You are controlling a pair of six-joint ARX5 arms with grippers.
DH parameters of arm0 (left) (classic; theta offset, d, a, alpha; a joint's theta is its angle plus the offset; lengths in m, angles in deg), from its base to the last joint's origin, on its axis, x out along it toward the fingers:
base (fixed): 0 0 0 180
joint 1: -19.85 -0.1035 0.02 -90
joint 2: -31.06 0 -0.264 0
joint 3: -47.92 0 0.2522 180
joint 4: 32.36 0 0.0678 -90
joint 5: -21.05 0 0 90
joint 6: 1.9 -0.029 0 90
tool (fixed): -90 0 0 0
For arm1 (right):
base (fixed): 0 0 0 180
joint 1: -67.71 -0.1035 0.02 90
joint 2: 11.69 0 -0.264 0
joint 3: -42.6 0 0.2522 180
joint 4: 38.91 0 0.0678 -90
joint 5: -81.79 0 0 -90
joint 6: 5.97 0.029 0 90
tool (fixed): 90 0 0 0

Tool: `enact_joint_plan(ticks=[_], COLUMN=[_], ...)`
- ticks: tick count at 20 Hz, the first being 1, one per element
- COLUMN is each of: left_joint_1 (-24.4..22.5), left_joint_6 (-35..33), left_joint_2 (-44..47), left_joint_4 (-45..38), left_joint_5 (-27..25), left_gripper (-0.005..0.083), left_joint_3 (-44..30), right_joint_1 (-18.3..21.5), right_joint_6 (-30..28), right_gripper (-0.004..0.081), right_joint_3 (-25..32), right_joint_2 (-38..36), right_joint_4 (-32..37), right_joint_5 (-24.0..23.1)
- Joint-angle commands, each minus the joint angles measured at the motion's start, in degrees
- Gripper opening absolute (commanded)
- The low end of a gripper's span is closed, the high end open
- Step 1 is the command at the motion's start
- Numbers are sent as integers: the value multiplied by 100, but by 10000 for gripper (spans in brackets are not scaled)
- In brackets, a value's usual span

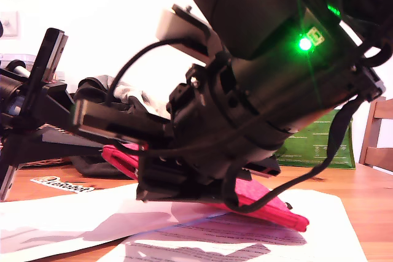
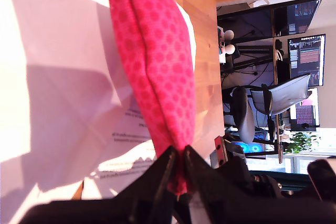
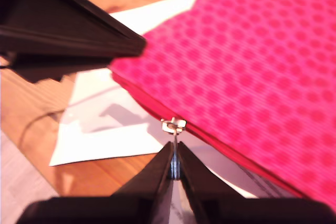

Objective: Open the zipper in the zip bag in front of you

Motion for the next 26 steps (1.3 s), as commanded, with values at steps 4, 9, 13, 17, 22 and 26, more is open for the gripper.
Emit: enact_joint_plan(ticks=[4, 9, 13, 17, 22, 26], left_joint_1=[-225, -387, -413, -420, -472, -487], left_joint_6=[-155, -201, -317, -503, -649, -649], left_joint_2=[24, 24, 24, 24, 24, 24], left_joint_4=[-151, -151, -98, 61, 153, 151], left_joint_5=[-20, -17, -33, -116, -238, -365], left_gripper=[-19, -19, -19, -19, -19, -19], left_joint_3=[59, 59, 59, 59, 59, 59], right_joint_1=[127, 203, 203, 278, 315, 352], right_joint_6=[48, 46, 46, 129, 129, 129], right_gripper=[-11, -11, -11, -11, -11, -11], right_joint_3=[160, 160, 160, 157, 157, 157], right_joint_2=[-33, -42, -44, -111, -275, -461], right_joint_4=[-232, -409, -450, -737, -1091, -1569], right_joint_5=[-17, 7, 9, 26, 22, -105])
